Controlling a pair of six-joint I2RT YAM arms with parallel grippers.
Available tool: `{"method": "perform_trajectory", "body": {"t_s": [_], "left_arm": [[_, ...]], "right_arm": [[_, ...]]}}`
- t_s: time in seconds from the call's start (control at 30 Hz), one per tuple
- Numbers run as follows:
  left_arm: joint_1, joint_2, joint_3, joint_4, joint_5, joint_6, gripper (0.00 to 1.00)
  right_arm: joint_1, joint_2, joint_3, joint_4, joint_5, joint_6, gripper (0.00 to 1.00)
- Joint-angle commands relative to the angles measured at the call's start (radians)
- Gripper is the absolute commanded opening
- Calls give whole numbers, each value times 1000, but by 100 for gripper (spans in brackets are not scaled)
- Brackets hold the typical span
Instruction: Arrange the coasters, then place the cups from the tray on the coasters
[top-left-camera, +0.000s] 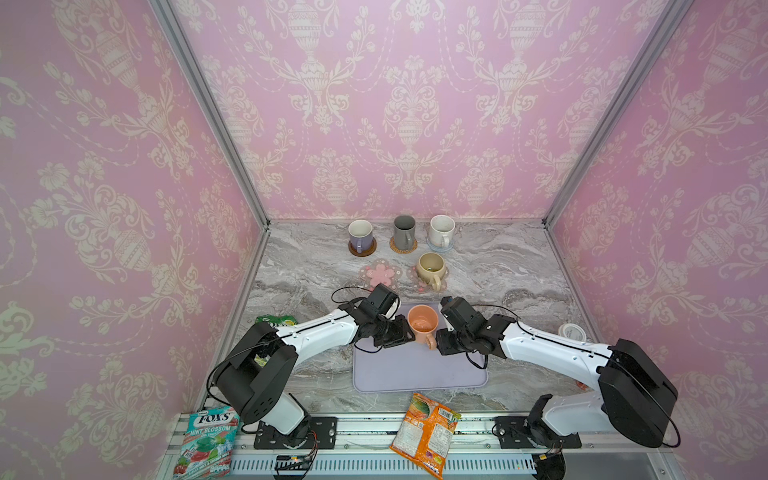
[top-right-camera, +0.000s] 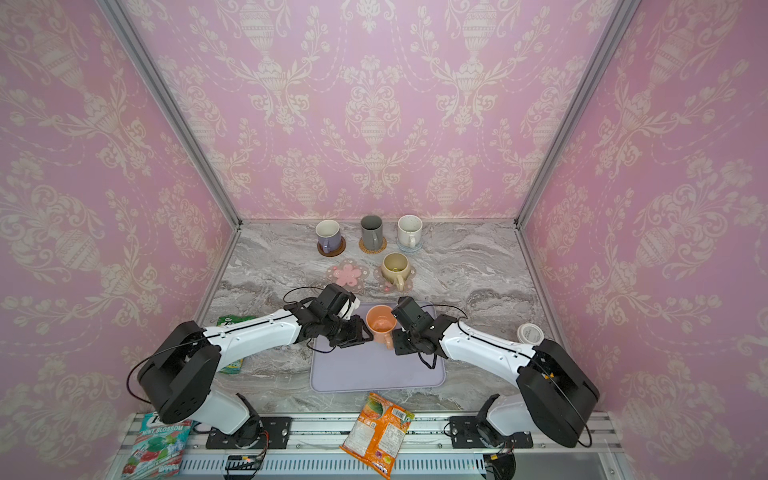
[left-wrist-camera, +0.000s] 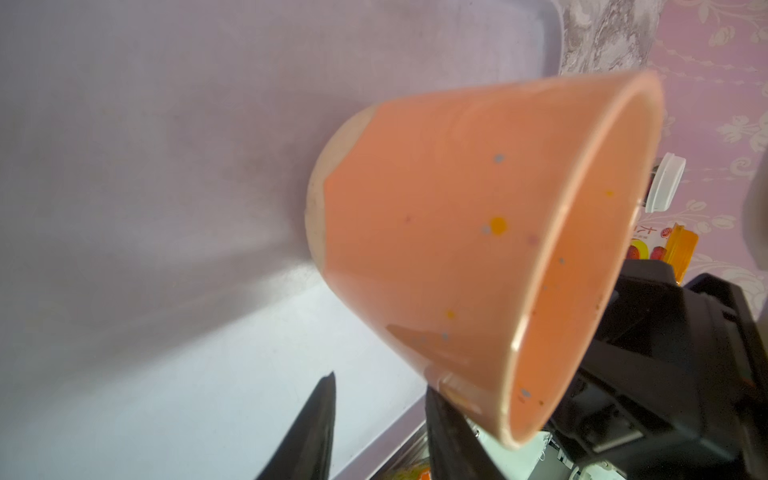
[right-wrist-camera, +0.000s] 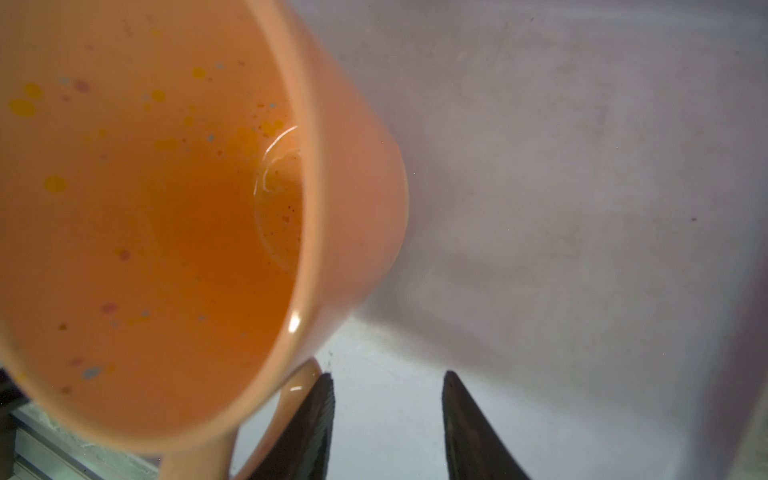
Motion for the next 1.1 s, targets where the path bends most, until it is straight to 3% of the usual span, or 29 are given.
{"method": "perform_trajectory", "body": {"t_s": [0.0, 0.2, 0.43, 1.07], "left_arm": [[-7, 18, 31, -105, -35, 79, 39], [-5, 74, 103, -334, -34, 221, 39], [-5, 97, 224, -564, -118, 366, 39], [4, 22, 202, -724, -364, 403, 40]], "right_arm": [[17, -35, -16, -14, 10, 65, 44], [71, -42, 2, -4, 52, 116, 44], [138, -7, 48, -49, 100, 126, 44], [253, 115, 143, -47, 118, 133, 43]]}}
